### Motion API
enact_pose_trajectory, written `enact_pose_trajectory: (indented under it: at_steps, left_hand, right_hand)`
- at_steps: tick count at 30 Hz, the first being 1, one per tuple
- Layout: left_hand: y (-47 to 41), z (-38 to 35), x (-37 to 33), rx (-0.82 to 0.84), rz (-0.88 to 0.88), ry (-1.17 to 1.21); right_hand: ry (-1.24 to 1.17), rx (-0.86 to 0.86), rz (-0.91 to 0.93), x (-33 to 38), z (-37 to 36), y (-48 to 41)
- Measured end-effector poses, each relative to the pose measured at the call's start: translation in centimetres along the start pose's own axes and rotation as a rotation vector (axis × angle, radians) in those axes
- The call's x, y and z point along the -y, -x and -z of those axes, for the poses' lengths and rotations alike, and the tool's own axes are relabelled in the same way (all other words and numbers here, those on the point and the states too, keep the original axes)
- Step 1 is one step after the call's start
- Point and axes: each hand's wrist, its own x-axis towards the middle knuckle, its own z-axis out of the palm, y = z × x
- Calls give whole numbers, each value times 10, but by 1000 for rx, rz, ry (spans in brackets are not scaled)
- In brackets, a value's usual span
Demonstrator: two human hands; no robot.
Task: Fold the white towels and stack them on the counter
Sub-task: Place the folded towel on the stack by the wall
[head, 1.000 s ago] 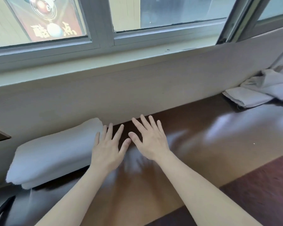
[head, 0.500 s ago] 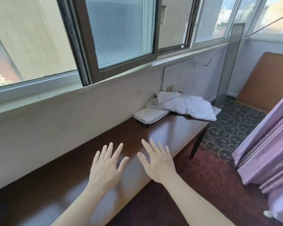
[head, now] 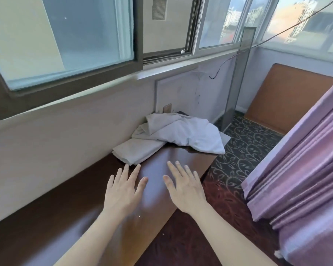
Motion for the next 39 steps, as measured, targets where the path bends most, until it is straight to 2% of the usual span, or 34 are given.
enact_pose_trajectory:
  at_steps: [7, 13, 23, 28, 32, 35, 39]
  left_hand:
    - [-108, -34, -46, 103, -80, 13]
    - [-183, -43, -80, 167, -68, -16]
    - [-304, -107, -127, 188, 133, -84]
    - [-362, -149, -164, 250, 205, -95]
    - [-403, -173, -174, 235, 187, -159]
    - [-432, -192, -168, 191, 196, -226]
    - [-456, -215, -154, 63, 202, -312]
  right_hand:
    - [12, 39, -168, -71, 10, -81]
    - [-6, 121, -204, -116, 3, -150]
    - [17, 200, 15, -200, -9, -315]
    - [15, 259, 27, -241, -20, -376]
    - [62, 213, 11, -262, -35, -412]
    - [10, 201, -52, -267, -49, -439]
    - [15, 62, -29, -265, -74, -469]
